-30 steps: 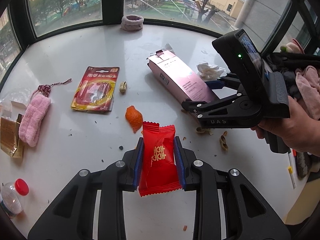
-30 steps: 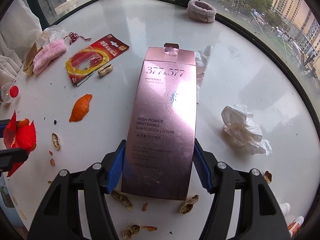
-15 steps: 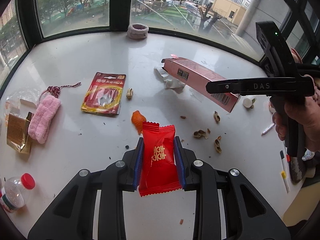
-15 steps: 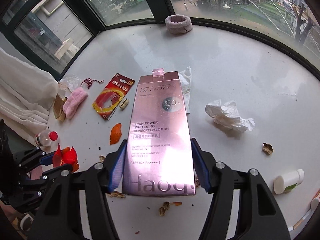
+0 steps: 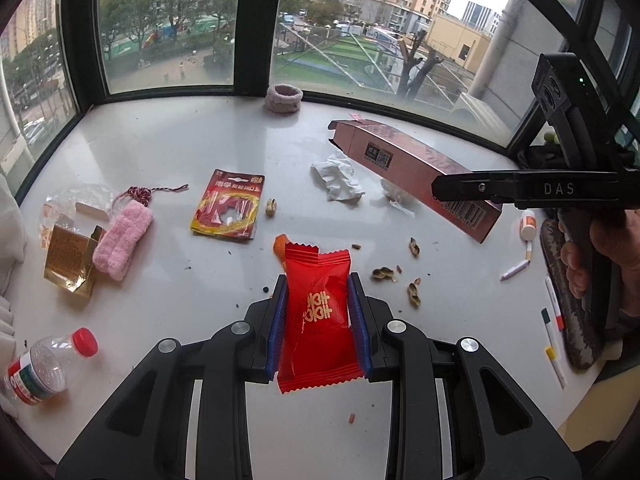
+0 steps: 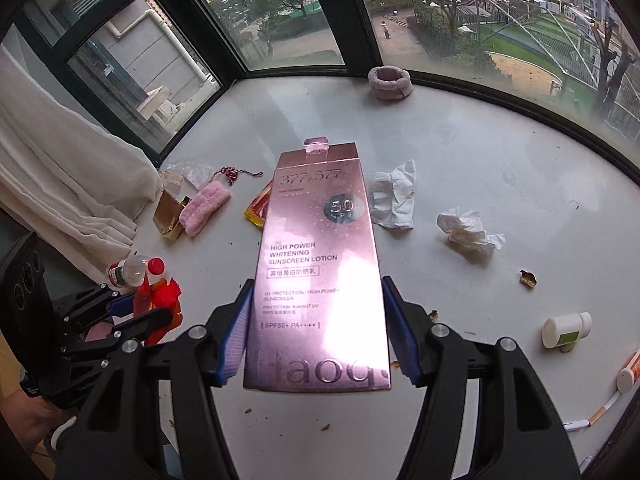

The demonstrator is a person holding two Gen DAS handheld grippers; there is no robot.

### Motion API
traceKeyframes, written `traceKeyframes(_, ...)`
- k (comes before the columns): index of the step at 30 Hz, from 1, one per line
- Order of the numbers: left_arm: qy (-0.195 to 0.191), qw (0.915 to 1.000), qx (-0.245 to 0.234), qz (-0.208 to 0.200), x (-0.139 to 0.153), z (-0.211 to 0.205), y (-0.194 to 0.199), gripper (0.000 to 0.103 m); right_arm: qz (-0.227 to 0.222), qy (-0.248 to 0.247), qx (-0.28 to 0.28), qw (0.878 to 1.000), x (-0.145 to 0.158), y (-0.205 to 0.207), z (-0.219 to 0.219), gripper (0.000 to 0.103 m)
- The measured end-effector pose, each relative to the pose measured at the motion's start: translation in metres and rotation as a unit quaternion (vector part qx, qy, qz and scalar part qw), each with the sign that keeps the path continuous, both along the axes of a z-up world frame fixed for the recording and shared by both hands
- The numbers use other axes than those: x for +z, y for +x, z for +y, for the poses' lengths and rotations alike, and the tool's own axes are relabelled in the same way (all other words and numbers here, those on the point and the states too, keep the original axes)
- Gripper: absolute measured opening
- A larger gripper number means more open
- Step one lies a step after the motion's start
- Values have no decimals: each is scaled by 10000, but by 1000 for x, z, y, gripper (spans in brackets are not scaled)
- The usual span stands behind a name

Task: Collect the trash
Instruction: 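Lift and carry the candy packet and pink box with both tools to the bin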

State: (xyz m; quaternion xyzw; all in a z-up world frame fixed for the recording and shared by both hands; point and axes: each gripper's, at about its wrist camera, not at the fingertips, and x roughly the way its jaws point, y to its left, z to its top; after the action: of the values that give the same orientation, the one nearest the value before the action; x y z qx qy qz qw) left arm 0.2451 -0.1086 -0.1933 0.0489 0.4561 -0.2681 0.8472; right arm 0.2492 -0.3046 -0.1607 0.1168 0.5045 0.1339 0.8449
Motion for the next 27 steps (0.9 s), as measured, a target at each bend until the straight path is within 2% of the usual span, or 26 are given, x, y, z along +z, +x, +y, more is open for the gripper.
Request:
traceKeyframes(9, 27, 9996, 199, -181, 21, 35, -42, 27, -224, -105, 501, 9984, 19, -32, 52, 58)
traceKeyframes(17, 130, 9974, 609, -353, 44, 90, -94, 27, -377, -70, 1143, 9927, 33, -73, 117, 58)
traceKeyframes(27, 292, 9882, 1440, -431, 60, 176, -179, 27, -410, 65, 2286, 9726, 39, -134, 218, 58)
